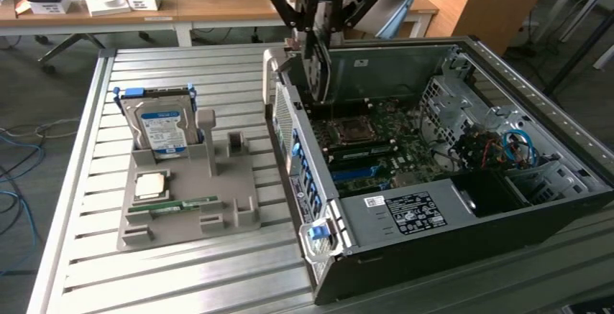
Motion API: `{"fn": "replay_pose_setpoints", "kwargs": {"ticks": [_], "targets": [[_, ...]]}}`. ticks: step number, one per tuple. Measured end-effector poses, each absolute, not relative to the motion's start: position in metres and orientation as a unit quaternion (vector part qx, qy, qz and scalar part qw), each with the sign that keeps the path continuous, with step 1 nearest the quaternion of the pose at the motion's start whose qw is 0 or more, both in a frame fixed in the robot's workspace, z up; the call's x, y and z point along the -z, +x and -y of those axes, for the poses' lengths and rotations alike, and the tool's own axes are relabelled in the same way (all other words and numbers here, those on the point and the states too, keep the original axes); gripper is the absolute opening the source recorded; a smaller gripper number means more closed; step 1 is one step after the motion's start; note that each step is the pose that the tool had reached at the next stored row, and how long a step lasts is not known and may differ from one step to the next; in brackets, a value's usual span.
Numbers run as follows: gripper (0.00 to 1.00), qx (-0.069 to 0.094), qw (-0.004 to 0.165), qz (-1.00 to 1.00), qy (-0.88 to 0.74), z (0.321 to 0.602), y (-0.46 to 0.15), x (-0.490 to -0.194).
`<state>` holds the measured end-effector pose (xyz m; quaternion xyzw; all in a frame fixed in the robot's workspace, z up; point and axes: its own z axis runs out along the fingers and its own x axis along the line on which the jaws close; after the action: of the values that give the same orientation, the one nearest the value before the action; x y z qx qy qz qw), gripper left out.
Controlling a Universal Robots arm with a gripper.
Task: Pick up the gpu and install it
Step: 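Pick up the gpu and move the gpu toward the slot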
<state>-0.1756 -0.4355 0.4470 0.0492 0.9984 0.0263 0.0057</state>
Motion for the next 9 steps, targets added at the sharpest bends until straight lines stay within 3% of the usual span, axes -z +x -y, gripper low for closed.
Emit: {"fn": "replay_pose_setpoints", "kwargs": {"ticks": [9], "targets": [[0.27,-0.027,0.006,-0.998,0.049,0.436,-0.145,-0.447]]}}
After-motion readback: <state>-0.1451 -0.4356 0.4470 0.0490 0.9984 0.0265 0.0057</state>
